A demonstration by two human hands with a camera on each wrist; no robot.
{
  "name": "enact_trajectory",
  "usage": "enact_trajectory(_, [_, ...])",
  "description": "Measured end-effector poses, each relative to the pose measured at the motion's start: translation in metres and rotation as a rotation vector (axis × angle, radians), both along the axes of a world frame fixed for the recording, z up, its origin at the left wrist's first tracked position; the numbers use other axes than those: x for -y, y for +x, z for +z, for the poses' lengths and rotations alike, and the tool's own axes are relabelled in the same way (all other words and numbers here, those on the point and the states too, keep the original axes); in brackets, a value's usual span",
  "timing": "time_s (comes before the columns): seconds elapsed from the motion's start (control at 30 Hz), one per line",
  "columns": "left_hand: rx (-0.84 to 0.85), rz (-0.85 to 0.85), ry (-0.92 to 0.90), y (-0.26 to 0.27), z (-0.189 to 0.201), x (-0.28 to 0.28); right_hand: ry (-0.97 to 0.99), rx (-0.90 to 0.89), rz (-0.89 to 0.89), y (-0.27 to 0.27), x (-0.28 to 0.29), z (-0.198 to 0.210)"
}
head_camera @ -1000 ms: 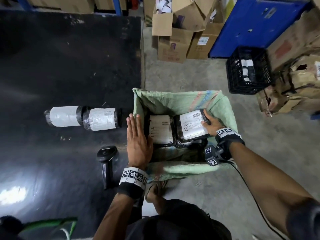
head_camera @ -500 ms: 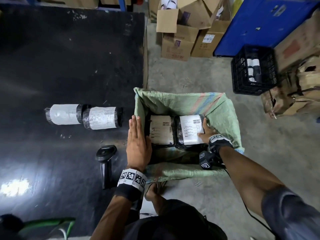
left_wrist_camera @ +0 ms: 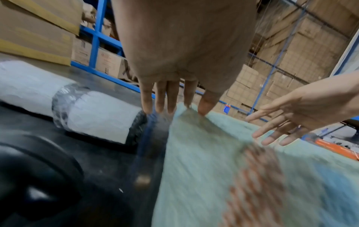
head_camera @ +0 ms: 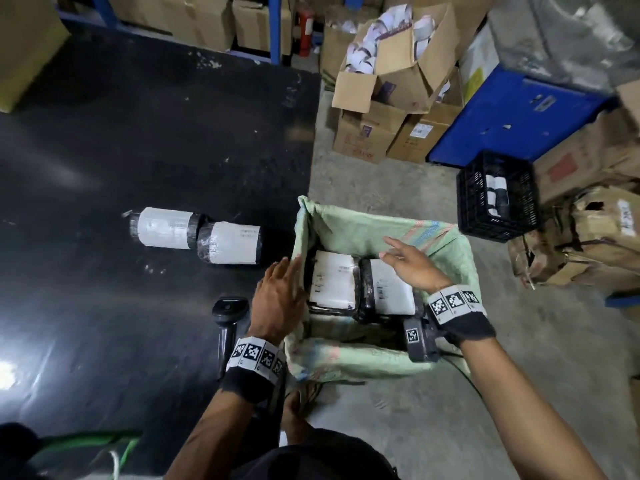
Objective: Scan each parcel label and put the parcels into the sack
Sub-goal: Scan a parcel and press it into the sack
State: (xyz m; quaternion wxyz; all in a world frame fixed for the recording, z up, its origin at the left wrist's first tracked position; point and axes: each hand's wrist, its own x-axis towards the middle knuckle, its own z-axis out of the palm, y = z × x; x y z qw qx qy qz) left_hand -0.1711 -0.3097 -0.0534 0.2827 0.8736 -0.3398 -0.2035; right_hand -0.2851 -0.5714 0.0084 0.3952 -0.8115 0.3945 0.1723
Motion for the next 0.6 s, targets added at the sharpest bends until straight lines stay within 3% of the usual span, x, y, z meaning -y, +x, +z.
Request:
enact_trajectory(0.17, [0.023,0.052,-0.072,0.038,0.022,-0.056,0.058,0.206,0.119,0.035,-0.093,0.054])
enact_trajectory(0.23, [0.022,0.107,-0.075,0.058,0.028,-0.087,0.106,0.252,0.163,0.051,-0.134,0.057])
enact_trajectory(0.43, [-0.017,0.213,-0.021,0.124,0.023,-0.161,0.153,0.316,0.151,0.080,-0.227,0.024])
enact_trajectory(0.6, [-0.025,0.299,0.011,0.184,0.004,-0.201,0.080,0.165,0.095,0.089,-0.280,-0.023])
